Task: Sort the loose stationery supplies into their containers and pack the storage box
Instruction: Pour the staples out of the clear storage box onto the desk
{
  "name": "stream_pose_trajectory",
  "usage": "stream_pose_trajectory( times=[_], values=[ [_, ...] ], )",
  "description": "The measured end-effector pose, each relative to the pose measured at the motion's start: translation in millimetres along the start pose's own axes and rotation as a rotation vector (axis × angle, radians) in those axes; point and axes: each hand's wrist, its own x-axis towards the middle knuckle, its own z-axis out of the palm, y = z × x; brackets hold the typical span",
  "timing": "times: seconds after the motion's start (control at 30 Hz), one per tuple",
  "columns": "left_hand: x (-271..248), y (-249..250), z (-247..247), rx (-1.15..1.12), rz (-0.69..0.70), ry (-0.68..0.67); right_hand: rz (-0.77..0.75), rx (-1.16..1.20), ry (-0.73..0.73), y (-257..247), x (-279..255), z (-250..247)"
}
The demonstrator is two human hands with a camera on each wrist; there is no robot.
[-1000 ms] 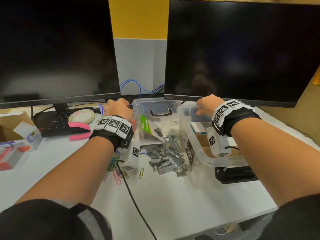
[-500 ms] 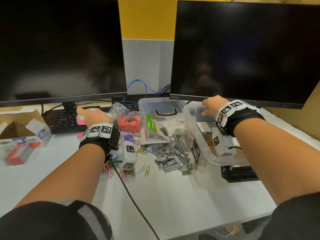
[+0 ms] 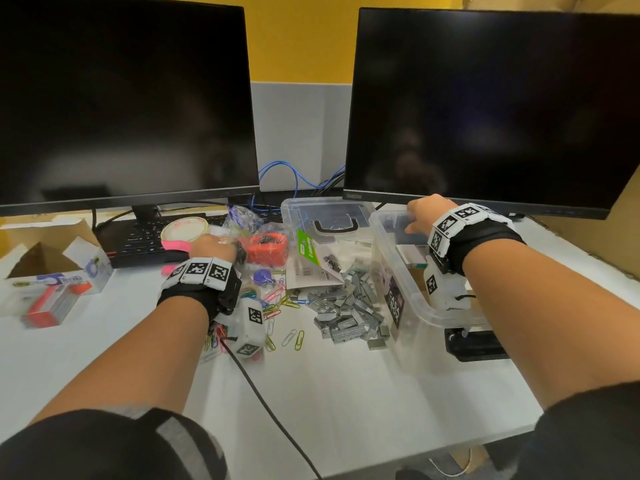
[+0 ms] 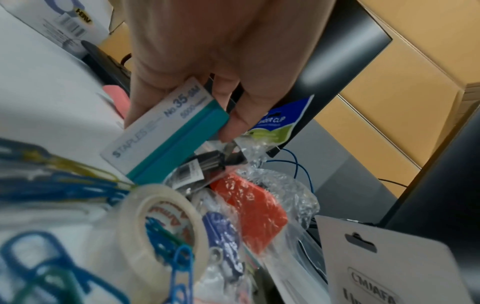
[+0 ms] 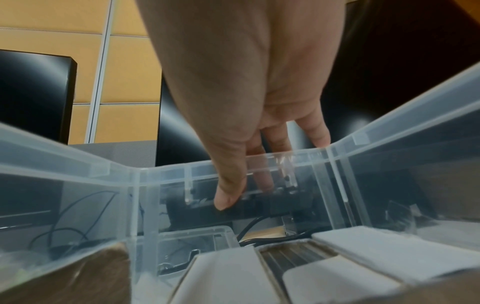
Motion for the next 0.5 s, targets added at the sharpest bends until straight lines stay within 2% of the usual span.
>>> stream_pose_trajectory(
  times=[0.13, 0.2, 0.37, 0.5],
  values=[
    [-7.5, 6.5, -4.6, -0.014, -0.014, 0.058, -0.002, 0.007, 0.004, -0.1, -1.4, 0.8],
    [-12.2, 15.5, -7.2, -0.044, 0.026, 0.093, -0.010, -0.004, 0.018, 0.7, -1.4, 0.9],
    [-33.0, 60.8, -18.1, -0.156, 0.298, 0.152, -0.044, -0.074, 0.016, 2.6, -5.7, -6.2],
    [-55.4, 110.3, -22.0, -0.265, 0.505, 0.079, -0.085, -0.022, 0.191, -2.2, -10.3, -15.3]
  ],
)
